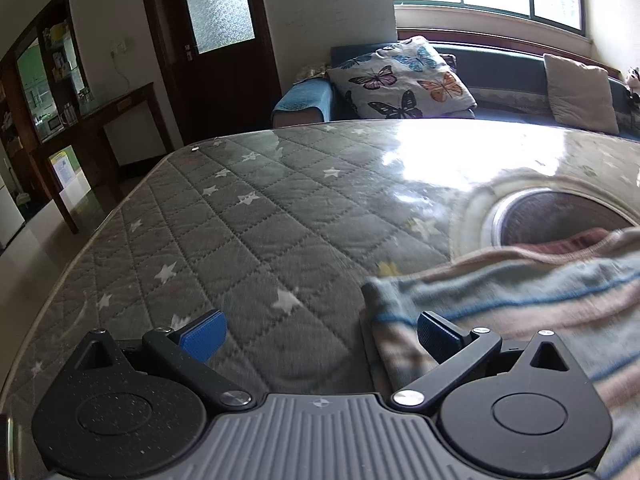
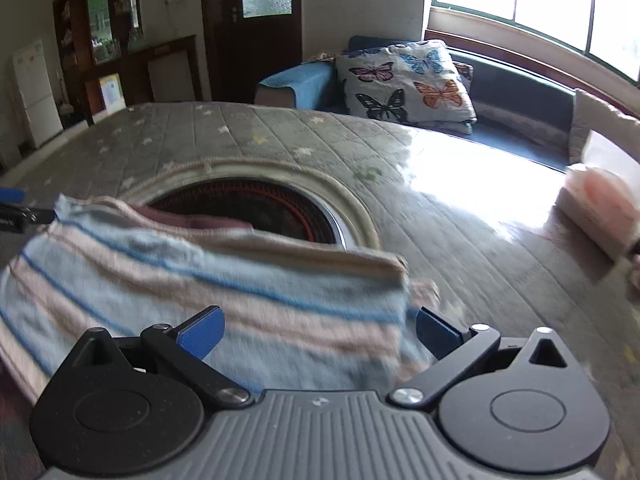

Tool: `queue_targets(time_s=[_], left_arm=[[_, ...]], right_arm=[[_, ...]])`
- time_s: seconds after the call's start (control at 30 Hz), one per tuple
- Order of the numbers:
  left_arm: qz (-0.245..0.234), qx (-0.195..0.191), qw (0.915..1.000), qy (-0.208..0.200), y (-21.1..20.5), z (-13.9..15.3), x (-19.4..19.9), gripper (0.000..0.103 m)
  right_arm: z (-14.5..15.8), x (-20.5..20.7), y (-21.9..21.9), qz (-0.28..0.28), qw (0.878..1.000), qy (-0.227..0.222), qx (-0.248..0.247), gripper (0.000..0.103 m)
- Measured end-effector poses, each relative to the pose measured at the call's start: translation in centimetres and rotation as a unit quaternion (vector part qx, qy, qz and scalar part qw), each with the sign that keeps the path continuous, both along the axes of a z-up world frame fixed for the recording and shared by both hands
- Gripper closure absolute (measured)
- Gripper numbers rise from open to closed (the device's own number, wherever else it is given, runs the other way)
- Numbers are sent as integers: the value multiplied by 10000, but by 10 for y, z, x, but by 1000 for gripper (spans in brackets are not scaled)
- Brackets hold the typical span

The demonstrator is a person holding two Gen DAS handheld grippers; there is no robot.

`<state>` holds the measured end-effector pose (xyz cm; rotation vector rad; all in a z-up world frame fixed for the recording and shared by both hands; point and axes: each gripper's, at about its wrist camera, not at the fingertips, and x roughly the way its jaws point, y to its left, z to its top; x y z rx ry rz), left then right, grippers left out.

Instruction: Fold clothes

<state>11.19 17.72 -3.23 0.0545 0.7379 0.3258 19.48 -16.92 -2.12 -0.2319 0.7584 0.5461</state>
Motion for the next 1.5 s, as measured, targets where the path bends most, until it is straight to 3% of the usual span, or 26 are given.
queue_targets(time_s=[0.2,0.33,0.57,0.87,0.97,1.17,1.5], left_arm=[[2,222,9998,22,-12,-7,-19,0],[42,366,9993,-4,-17,-7,-24,0],[64,195,9997,-147,-26,4,-36,0],[-512,-45,9985,-198,-70,12,-42,0],[-884,-188,9956,-260,-97,17,-42,0],[-1998,-416,9786,-243,-170,19,-44,2],[-3641,-408,9301,-248,-289,12,-43,20]], right_arm=[[-6,-32,-32,-287,9996,72,45,1],[-13,-41,-48,-479,9985,232,123,12],[-6,-30,-57,-638,9955,413,570,27],[-10,-9,-59,-898,9911,632,752,50],[-10,-2,-58,-879,9907,687,782,52],[-5,10,-66,-861,9887,804,925,52],[1,16,-82,-664,9908,786,883,50]])
